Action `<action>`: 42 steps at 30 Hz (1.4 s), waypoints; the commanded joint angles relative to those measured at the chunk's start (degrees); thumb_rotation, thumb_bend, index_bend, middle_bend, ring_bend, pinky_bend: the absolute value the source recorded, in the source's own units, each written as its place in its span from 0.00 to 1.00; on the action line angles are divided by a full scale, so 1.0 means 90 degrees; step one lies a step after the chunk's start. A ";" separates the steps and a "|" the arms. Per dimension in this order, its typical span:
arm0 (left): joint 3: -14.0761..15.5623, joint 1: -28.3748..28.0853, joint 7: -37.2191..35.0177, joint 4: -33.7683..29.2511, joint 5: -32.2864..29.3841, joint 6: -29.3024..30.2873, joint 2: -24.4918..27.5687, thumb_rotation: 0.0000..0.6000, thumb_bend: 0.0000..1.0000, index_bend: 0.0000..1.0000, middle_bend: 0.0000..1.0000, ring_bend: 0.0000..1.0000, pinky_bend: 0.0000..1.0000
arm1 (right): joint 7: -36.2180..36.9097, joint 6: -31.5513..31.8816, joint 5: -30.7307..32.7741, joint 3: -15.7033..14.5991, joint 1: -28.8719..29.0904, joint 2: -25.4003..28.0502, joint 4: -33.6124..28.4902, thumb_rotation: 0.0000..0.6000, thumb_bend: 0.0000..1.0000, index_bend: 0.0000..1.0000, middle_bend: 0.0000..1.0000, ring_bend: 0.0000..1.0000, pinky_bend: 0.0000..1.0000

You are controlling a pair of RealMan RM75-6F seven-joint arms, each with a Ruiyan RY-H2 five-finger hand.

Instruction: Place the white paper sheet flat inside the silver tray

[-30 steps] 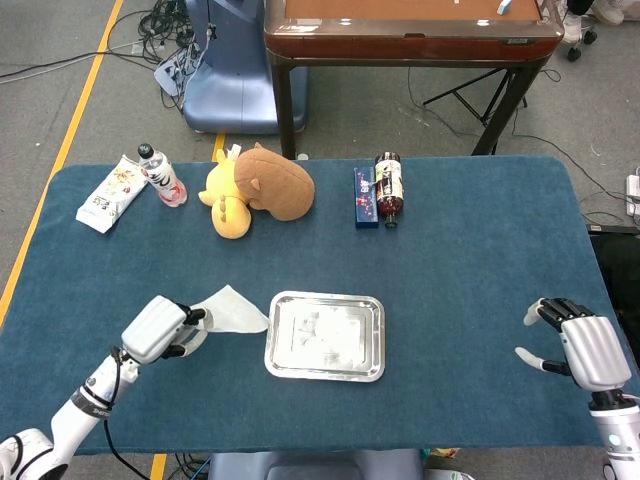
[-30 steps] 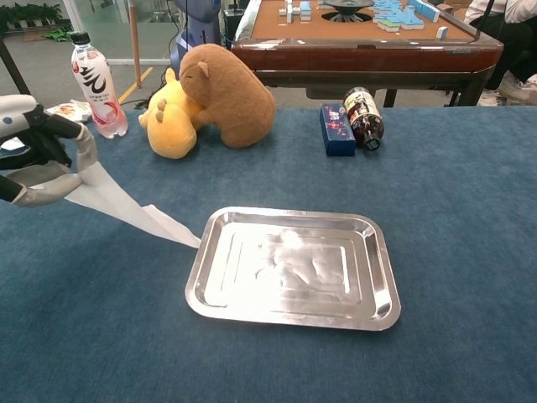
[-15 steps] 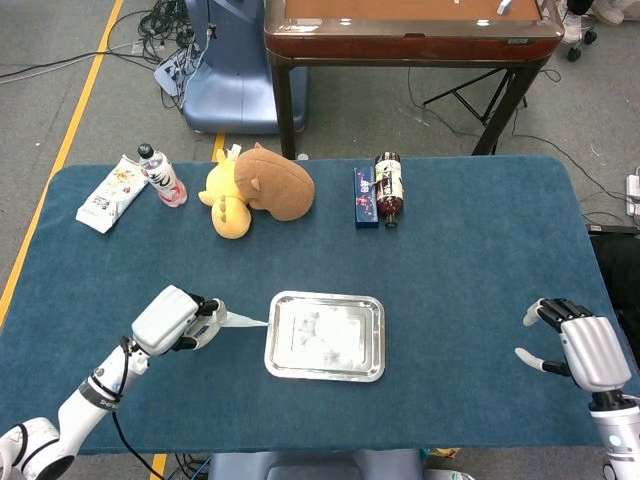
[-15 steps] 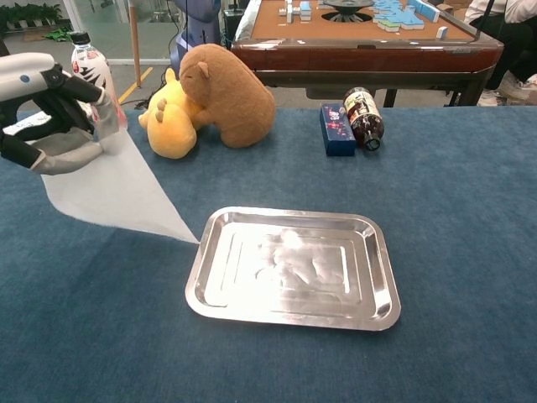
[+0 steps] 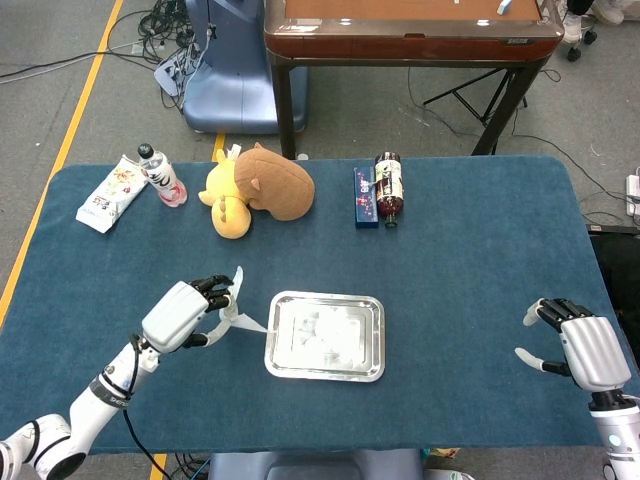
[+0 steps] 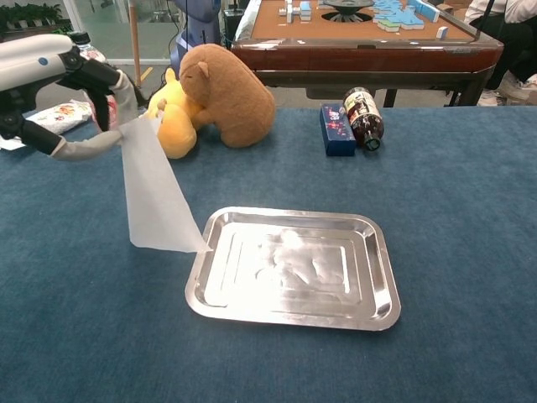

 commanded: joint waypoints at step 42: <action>-0.0310 -0.0221 0.0192 -0.0456 -0.0470 -0.0207 -0.0485 1.00 0.44 0.66 0.05 0.00 0.08 | 0.0082 0.0012 0.0007 0.0007 -0.0002 0.0031 0.0005 1.00 0.06 0.50 0.43 0.34 0.47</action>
